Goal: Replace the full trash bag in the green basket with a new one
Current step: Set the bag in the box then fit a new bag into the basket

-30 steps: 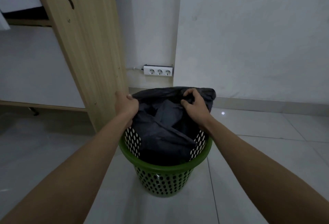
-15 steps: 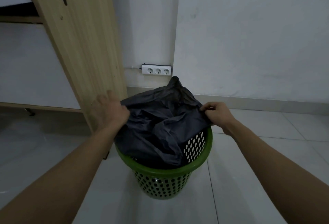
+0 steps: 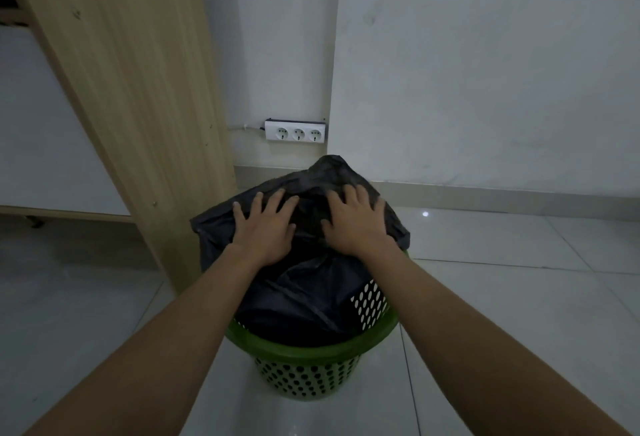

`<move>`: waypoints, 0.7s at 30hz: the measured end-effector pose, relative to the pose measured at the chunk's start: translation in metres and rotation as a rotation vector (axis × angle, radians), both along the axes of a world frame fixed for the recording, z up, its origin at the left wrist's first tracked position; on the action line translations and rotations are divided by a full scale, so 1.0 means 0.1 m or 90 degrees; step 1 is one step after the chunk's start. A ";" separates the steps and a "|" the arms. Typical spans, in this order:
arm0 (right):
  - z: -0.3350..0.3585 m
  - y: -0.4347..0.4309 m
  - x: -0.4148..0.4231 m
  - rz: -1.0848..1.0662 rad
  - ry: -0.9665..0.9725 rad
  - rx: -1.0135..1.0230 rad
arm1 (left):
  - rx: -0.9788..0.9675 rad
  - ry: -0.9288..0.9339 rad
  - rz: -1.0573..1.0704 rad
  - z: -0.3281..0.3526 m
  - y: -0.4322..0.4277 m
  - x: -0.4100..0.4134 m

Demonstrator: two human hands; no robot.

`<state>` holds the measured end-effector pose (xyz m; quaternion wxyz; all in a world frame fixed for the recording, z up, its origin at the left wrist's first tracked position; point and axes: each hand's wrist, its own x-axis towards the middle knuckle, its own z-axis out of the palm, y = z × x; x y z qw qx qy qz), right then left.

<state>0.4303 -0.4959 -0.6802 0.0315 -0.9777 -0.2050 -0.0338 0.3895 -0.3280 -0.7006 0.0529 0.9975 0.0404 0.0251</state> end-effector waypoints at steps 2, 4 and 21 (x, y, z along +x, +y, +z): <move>-0.09 -0.17 0.15 -0.057 0.017 0.031 | -0.013 0.023 0.045 -0.01 0.06 0.03; -0.12 -0.34 0.30 -0.052 0.075 0.140 | -0.041 0.041 0.067 -0.05 0.19 0.10; -0.20 -0.57 0.56 -0.101 -0.143 0.293 | -0.700 0.099 0.243 0.04 0.72 0.00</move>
